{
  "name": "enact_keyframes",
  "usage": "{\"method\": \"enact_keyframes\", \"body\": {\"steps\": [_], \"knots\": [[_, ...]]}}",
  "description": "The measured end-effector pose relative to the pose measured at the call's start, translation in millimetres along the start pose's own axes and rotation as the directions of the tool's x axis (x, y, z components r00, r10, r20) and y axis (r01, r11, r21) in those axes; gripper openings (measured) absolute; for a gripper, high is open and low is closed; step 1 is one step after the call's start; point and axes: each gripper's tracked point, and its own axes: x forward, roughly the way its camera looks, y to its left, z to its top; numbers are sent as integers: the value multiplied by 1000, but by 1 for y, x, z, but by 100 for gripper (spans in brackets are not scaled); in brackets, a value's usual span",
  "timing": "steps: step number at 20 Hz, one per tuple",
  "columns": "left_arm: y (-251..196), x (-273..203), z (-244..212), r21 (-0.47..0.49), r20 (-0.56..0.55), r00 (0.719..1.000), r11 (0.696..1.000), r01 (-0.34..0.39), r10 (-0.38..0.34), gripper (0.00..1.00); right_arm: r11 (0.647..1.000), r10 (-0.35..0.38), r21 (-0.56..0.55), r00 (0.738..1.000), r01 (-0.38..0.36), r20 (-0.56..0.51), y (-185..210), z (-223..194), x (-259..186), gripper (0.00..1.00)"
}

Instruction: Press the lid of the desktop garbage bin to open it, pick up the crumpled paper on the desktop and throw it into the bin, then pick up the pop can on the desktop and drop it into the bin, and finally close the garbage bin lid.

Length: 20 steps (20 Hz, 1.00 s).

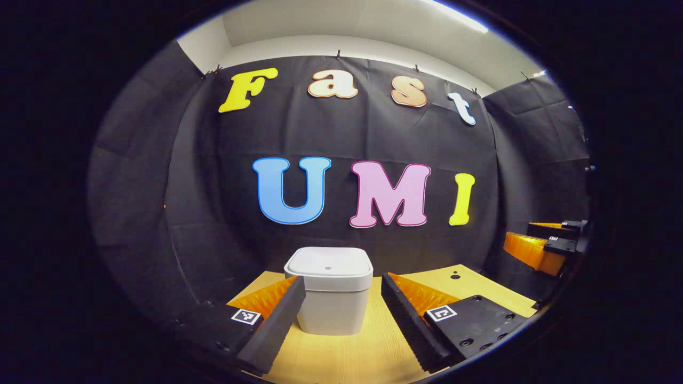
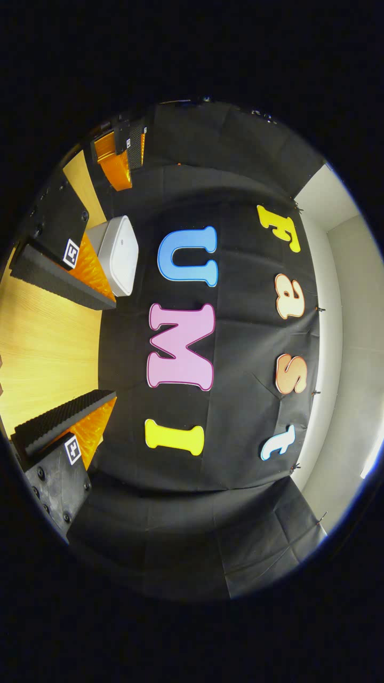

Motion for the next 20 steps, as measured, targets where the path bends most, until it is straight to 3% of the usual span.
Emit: {"method": "enact_keyframes", "body": {"steps": [10,20], "knots": [[24,-17,-2,-34,7,1000,999,9,-9,97,999,-44,-9,999,44,5,16,-2,-22,96],[17,-21,14,17,66,997,999,33,-34,97,998,-56,-16,997,57,45,20,9,-25,96]]}}
